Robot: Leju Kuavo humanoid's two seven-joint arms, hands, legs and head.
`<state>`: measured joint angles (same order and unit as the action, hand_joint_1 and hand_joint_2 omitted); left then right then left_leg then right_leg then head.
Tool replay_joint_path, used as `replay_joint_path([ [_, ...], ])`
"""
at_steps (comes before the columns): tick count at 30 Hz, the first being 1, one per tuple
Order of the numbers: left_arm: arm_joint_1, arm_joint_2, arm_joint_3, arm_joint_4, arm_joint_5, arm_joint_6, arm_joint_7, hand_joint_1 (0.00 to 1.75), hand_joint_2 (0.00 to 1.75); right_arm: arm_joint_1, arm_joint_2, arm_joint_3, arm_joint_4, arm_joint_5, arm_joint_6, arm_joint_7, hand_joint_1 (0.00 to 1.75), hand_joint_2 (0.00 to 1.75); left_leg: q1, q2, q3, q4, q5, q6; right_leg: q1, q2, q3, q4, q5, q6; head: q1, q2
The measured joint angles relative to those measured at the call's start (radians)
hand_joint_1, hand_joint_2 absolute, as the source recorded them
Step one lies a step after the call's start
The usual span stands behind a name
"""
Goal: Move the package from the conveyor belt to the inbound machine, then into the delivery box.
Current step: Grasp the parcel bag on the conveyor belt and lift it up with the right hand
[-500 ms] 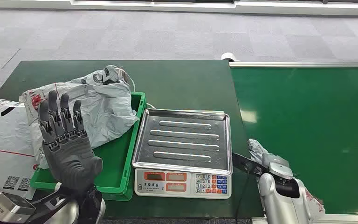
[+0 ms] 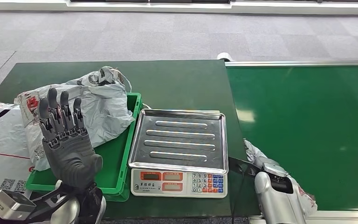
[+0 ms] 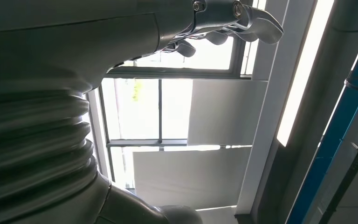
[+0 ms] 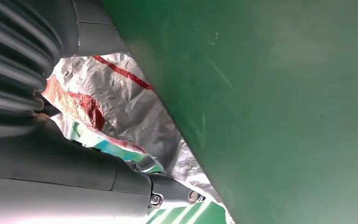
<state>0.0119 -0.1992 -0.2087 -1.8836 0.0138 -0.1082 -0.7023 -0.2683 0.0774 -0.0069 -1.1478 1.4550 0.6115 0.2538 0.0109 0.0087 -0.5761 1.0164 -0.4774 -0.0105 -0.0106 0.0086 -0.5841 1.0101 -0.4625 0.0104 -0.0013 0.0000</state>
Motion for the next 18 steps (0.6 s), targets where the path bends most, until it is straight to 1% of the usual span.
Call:
replay_joint_path([
  [5, 0.0, 0.0, 0.0, 0.003, 0.001, 0.001, 0.0, 0.0, 1.75, -0.007, -0.005, 0.006, 0.018, -0.006, 0.0, 0.0, 0.0, 1.75, 0.003, 0.0, 0.0, 0.0, 0.0, -0.001, 0.002, 0.0, 0.0, 0.0, 0.0, -0.003, 0.0, 0.0],
  [9, 0.0, 0.0, 0.0, 0.005, 0.001, 0.001, 0.0, 0.0, 1.75, -0.01, -0.007, 0.008, 0.024, -0.008, 0.0, 0.0, 1.75, 1.75, 0.003, 0.0, 0.0, -0.001, 0.001, -0.002, 0.003, 0.0, 0.0, 0.0, 0.0, -0.003, 0.0, 0.0],
  [13, -0.004, 0.0, 0.0, 0.008, 0.001, 0.0, 0.0, 0.0, 1.75, -0.011, -0.01, 0.012, 0.027, -0.012, -0.011, -0.002, 1.75, 1.75, 0.003, 0.0, 0.0, -0.001, 0.001, -0.002, 0.004, 0.0, 0.0, 0.0, 0.0, -0.003, 0.0, 0.0],
  [18, -0.007, 0.0, 0.007, 0.009, 0.001, -0.005, 0.0, 0.0, 1.75, -0.012, -0.012, 0.019, 0.028, -0.014, -0.075, -0.002, 1.75, 1.75, 0.003, -0.001, 0.0, 0.0, 0.001, -0.002, 0.004, -0.001, 0.0, 0.0, 0.0, -0.003, 0.0, 0.0],
])
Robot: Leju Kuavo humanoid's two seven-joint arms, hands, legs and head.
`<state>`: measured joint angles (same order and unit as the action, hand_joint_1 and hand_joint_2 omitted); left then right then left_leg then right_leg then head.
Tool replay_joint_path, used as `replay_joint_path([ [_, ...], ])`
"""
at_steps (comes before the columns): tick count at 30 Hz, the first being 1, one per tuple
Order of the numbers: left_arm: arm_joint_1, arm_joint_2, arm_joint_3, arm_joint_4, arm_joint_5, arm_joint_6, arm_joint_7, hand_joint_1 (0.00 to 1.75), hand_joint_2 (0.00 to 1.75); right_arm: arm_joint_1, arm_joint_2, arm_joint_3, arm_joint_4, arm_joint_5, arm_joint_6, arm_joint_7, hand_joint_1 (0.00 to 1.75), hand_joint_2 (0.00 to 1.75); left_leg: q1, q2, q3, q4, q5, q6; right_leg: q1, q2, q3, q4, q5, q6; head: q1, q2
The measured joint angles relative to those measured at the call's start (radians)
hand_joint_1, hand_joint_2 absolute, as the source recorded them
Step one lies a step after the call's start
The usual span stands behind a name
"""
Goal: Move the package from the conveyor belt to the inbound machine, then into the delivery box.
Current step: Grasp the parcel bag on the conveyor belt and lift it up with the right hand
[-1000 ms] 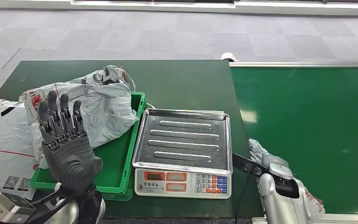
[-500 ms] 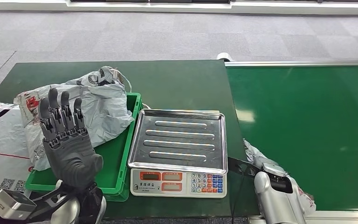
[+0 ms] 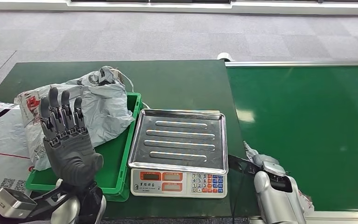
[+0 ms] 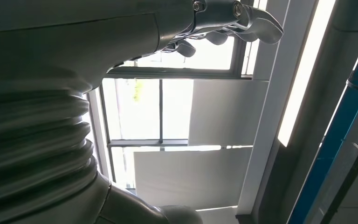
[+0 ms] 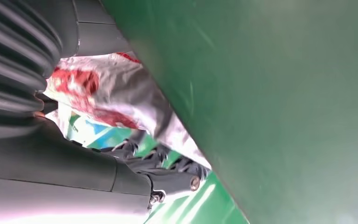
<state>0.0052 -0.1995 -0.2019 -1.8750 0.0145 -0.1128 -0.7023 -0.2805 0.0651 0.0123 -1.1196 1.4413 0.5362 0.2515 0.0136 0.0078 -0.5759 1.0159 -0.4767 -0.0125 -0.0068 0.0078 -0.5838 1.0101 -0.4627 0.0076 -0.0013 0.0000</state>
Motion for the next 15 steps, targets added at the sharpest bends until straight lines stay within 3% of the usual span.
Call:
replay_joint_path([
  [15, 0.002, 0.0, 0.011, -0.001, 0.0, -0.001, 0.0, 0.0, 1.75, 0.016, -0.004, 0.009, -0.016, 0.001, -0.016, 0.003, 1.75, 1.75, 0.0, -0.001, 0.0, 0.0, -0.001, -0.001, 0.0, 0.0, 0.0, 0.0, 0.0, 0.0, 0.0, 0.0],
])
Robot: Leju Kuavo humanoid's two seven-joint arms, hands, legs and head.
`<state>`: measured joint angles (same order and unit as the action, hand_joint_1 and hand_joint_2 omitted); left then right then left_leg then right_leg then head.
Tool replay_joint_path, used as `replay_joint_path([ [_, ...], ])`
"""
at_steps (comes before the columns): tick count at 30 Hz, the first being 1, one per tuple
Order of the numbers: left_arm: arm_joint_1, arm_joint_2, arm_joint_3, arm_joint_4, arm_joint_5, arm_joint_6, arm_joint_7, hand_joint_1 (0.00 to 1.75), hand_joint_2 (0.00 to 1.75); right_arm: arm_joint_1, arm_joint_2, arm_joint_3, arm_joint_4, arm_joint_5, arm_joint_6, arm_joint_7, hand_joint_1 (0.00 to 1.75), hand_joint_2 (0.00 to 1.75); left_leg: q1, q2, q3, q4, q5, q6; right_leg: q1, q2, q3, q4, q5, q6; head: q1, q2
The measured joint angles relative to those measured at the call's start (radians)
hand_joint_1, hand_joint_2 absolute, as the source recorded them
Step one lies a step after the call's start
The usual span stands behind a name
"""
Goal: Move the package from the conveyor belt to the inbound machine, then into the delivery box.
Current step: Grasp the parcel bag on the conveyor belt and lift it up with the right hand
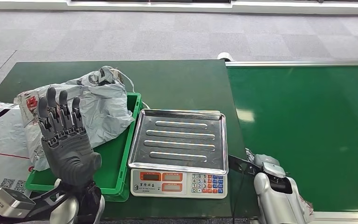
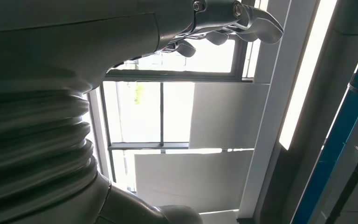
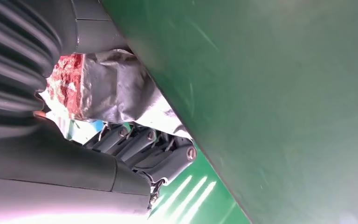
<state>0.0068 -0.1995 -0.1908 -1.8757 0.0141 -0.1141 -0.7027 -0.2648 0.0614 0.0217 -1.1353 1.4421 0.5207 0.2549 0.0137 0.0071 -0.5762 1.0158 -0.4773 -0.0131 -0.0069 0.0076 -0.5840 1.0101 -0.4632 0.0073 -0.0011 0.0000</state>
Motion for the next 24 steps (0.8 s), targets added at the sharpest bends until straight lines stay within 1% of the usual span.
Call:
replay_joint_path([
  [7, 0.009, 0.0, 0.007, -0.005, -0.003, 0.0, 0.0, 0.0, 1.75, 0.034, 0.0, 0.0, -0.043, 0.009, 0.0, 0.008, 1.75, 1.75, 0.0, -0.001, 0.0, 0.0, 0.0, 0.0, 0.0, -0.001, 0.0, 0.0, -0.001, -0.001, 0.0, 0.0],
  [9, 0.01, 0.0, 0.008, -0.009, -0.003, 0.002, 0.0, 0.0, 1.75, 0.039, 0.0, 0.002, -0.063, 0.033, 0.005, 0.011, 1.75, 1.75, 0.0, -0.001, -0.001, 0.0, 0.0, 0.0, 0.0, -0.001, 0.0, 0.0, -0.001, -0.001, 0.0, 0.0],
  [11, 0.015, 0.0, 0.011, -0.018, -0.002, 0.004, 0.0, 0.0, 1.75, 0.042, -0.003, 0.009, -0.099, 0.072, 0.035, 0.032, 1.75, 1.75, 0.0, -0.002, -0.001, 0.0, 0.0, 0.0, 0.0, -0.002, 0.0, 0.0, -0.001, -0.001, 0.0, 0.0],
  [13, 0.024, -0.001, 0.016, -0.032, 0.004, -0.004, 0.0, 0.0, 1.75, 0.045, -0.023, 0.033, -0.179, 0.107, 0.087, 0.097, 1.75, 1.75, -0.002, -0.004, -0.002, 0.0, 0.0, 0.0, -0.001, -0.003, -0.001, 0.0, -0.001, 0.0, 0.0, 0.0],
  [15, 0.033, -0.003, 0.021, -0.043, 0.012, -0.02, 0.0, 0.0, 1.75, 0.049, -0.059, 0.063, -0.298, 0.126, 0.112, 0.162, 1.75, 1.75, -0.003, -0.007, -0.002, 0.0, 0.001, 0.001, -0.002, -0.006, -0.001, 0.0, -0.001, 0.0, 0.0, 0.0],
  [16, 0.037, -0.004, 0.022, -0.047, 0.014, -0.027, 0.0, 0.0, 1.75, 0.049, -0.076, 0.073, -0.356, 0.132, 0.109, 0.174, 1.75, 1.75, -0.003, -0.008, -0.002, 0.0, 0.001, 0.001, -0.002, -0.007, 0.0, 0.0, -0.002, 0.001, 0.0, 0.0],
  [17, 0.04, -0.004, 0.023, -0.049, 0.016, -0.03, 0.0, 0.0, 1.75, 0.052, -0.089, 0.076, -0.407, 0.135, 0.108, 0.166, 1.75, 1.75, -0.003, -0.009, -0.002, 0.0, 0.001, 0.002, -0.002, -0.008, 0.0, 0.0, -0.002, 0.001, 0.0, 0.0],
  [18, 0.041, -0.005, 0.024, -0.05, 0.016, -0.032, 0.0, 0.0, 1.75, 0.058, -0.096, 0.074, -0.458, 0.138, 0.108, 0.134, 1.75, 1.75, -0.003, -0.01, -0.002, 0.0, 0.001, 0.002, -0.002, -0.009, 0.001, 0.0, -0.002, 0.001, 0.0, 0.0],
  [19, 0.042, -0.005, 0.024, -0.05, 0.016, -0.032, 0.0, 0.0, 1.75, 0.069, -0.092, 0.065, -0.511, 0.139, 0.108, 0.067, 1.75, 1.75, -0.003, -0.009, -0.002, 0.0, 0.0, 0.002, -0.003, -0.008, 0.001, 0.0, -0.002, 0.002, 0.0, 0.0],
  [20, 0.041, -0.006, 0.024, -0.049, 0.016, -0.032, 0.0, 0.0, 1.75, 0.082, -0.076, 0.047, -0.564, 0.139, 0.108, -0.029, 1.75, 1.75, -0.003, -0.009, -0.002, 0.0, 0.0, 0.002, -0.003, -0.008, 0.001, 0.0, -0.002, 0.002, 0.0, 0.0],
  [22, 0.04, -0.008, 0.024, -0.047, 0.017, -0.032, 0.0, 0.0, 1.75, 0.105, -0.014, -0.006, -0.672, 0.136, 0.108, -0.237, 1.75, 1.75, -0.004, -0.007, -0.001, 0.0, 0.0, 0.003, -0.003, -0.007, 0.0, 0.0, -0.002, 0.002, 0.0, 0.0],
  [23, 0.039, -0.009, 0.024, -0.045, 0.017, -0.032, 0.0, 0.0, 1.75, 0.111, 0.018, -0.03, -0.72, 0.134, 0.108, -0.309, 1.75, 1.75, -0.004, -0.006, -0.001, 0.0, 0.0, 0.003, -0.003, -0.006, 0.0, 0.0, -0.002, 0.002, 0.0, 0.0],
  [24, 0.038, -0.01, 0.024, -0.044, 0.018, -0.032, 0.0, 0.0, 1.75, 0.114, 0.045, -0.051, -0.767, 0.132, 0.108, -0.352, 1.75, 1.75, -0.004, -0.007, -0.001, 0.0, 0.0, 0.003, -0.003, -0.006, 0.0, 0.0, -0.002, 0.002, 0.0, 0.0],
])
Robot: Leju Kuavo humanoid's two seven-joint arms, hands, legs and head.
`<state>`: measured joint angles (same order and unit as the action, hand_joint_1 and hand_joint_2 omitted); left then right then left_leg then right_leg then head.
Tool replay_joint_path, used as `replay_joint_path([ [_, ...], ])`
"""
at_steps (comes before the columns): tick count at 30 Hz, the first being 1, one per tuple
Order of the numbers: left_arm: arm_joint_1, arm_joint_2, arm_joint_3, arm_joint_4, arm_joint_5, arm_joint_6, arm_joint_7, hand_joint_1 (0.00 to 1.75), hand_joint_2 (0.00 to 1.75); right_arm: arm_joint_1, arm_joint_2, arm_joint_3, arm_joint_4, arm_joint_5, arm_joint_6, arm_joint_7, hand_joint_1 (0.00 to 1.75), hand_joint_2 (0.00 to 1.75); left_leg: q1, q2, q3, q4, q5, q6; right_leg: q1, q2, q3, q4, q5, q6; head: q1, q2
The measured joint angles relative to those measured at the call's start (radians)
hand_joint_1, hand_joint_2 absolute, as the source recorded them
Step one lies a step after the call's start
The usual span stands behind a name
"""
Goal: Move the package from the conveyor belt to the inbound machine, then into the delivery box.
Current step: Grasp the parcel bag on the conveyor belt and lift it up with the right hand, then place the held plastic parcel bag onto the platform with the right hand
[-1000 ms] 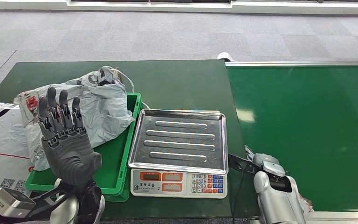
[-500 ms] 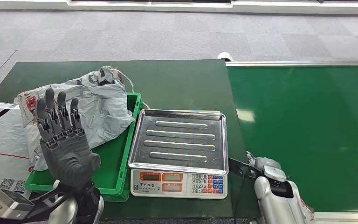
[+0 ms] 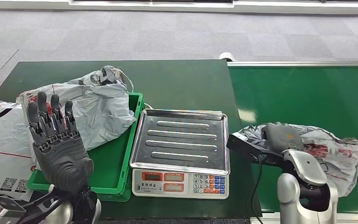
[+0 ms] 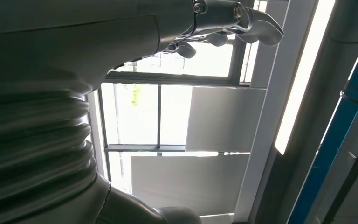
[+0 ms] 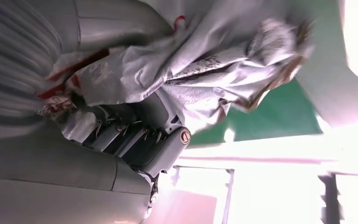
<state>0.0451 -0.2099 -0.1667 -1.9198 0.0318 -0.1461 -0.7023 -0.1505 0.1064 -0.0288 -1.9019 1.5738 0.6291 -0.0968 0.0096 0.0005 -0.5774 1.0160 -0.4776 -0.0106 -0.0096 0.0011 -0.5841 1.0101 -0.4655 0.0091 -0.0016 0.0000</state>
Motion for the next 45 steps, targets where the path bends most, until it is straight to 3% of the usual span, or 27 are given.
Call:
replay_joint_path([
  [3, -0.001, -0.003, 0.0, 0.002, 0.001, 0.0, 0.0, 0.0, 1.75, 0.0, 0.054, -0.04, -0.114, -0.003, 0.0, -0.038, 1.75, 1.75, 0.0, 0.0, 0.001, 0.0, 0.0, 0.0, 0.001, 0.0, 0.001, 0.0, -0.001, 0.0, 0.0, 0.0],
  [8, -0.002, -0.003, -0.001, 0.003, 0.001, 0.0, 0.0, 0.0, 1.75, 0.002, 0.095, -0.06, -0.212, -0.004, 0.0, -0.042, 1.75, 1.75, 0.0, 0.006, 0.002, 0.0, 0.0, 0.0, 0.0, 0.005, 0.001, 0.0, 0.0, 0.0, 0.0, 0.0],
  [23, -0.004, -0.003, -0.001, 0.004, 0.002, -0.005, 0.0, 0.0, 1.75, -0.001, 0.121, -0.068, -0.269, -0.008, 0.0, -0.027, 1.75, 1.75, 0.0, 0.006, 0.002, 0.0, 0.0, 0.0, -0.001, 0.006, 0.001, 0.0, 0.001, 0.0, 0.0, 0.0],
  [26, -0.022, -0.003, -0.002, 0.013, 0.011, -0.021, 0.0, 0.0, 1.75, -0.056, 0.114, -0.039, -0.198, -0.009, 0.0, -0.045, 1.75, 1.75, 0.0, 0.009, 0.002, 0.0, 0.0, 0.0, -0.001, 0.007, 0.001, 0.0, 0.002, 0.001, 0.0, 0.0],
  [33, -0.081, -0.01, -0.021, 0.069, 0.024, -0.036, 0.002, 0.0, 1.75, -0.319, 0.083, 0.022, 0.072, -0.008, 0.0, -0.023, 1.75, 1.75, 0.0, 0.01, 0.003, 0.0, 0.004, 0.001, -0.001, 0.009, 0.001, 0.0, 0.006, 0.001, 0.0, 0.0],
  [36, -0.108, -0.013, -0.035, 0.098, 0.034, -0.034, 0.002, 0.0, 1.75, -0.444, 0.058, 0.075, 0.23, -0.006, 0.0, 0.088, 1.75, 1.75, 0.0, 0.01, 0.002, 0.0, 0.005, 0.001, -0.001, 0.009, 0.001, 0.0, 0.008, 0.001, 0.0, 0.0],
  [39, -0.133, -0.015, -0.05, 0.126, 0.04, -0.029, 0.002, 0.0, 1.75, -0.56, 0.033, 0.188, 0.399, -0.003, 0.0, 0.214, 1.75, 1.75, 0.0, 0.01, 0.003, 0.0, 0.005, 0.001, -0.001, 0.009, 0.001, 0.001, 0.008, 0.0, 0.0, 0.0],
  [45, -0.153, -0.017, -0.059, 0.168, 0.041, -0.022, 0.002, 0.0, 1.75, -0.658, 0.022, 0.378, 0.597, 0.0, 0.0, 0.298, 1.75, 1.75, 0.0, 0.006, 0.002, 0.0, 0.006, 0.0, 0.0, 0.006, 0.0, 0.001, 0.008, 0.0, 0.0, 0.0],
])
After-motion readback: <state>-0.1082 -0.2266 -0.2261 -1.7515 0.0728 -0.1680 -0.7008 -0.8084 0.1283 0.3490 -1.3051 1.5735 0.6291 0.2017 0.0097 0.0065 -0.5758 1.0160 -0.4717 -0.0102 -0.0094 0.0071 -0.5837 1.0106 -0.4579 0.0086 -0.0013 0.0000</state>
